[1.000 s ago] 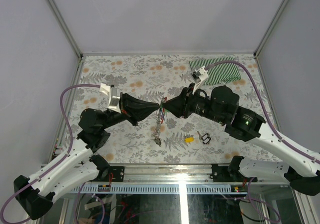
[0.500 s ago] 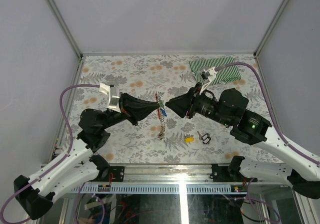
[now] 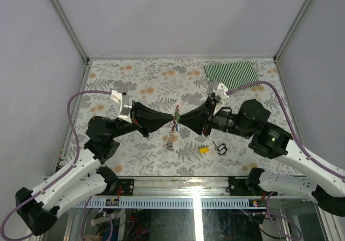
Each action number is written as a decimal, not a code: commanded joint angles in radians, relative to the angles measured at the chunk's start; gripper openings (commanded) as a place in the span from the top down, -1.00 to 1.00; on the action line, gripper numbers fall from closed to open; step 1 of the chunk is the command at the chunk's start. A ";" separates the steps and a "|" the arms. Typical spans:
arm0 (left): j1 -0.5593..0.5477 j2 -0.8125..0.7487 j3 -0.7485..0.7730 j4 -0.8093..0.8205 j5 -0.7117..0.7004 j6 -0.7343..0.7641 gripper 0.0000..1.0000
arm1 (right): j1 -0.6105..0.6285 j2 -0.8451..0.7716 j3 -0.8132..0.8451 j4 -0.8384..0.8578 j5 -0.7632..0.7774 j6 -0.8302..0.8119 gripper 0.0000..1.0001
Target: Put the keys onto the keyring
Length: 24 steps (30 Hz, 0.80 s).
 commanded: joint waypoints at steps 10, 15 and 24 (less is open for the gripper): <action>-0.002 0.022 0.045 0.098 0.118 0.001 1.00 | 0.006 -0.071 -0.100 0.103 -0.197 -0.276 0.48; -0.002 0.025 0.046 0.093 0.113 0.004 1.00 | 0.004 -0.046 -0.104 0.073 -0.226 -0.278 0.50; -0.002 0.026 0.053 0.086 0.109 0.009 1.00 | 0.004 -0.019 -0.116 0.033 -0.216 -0.295 0.46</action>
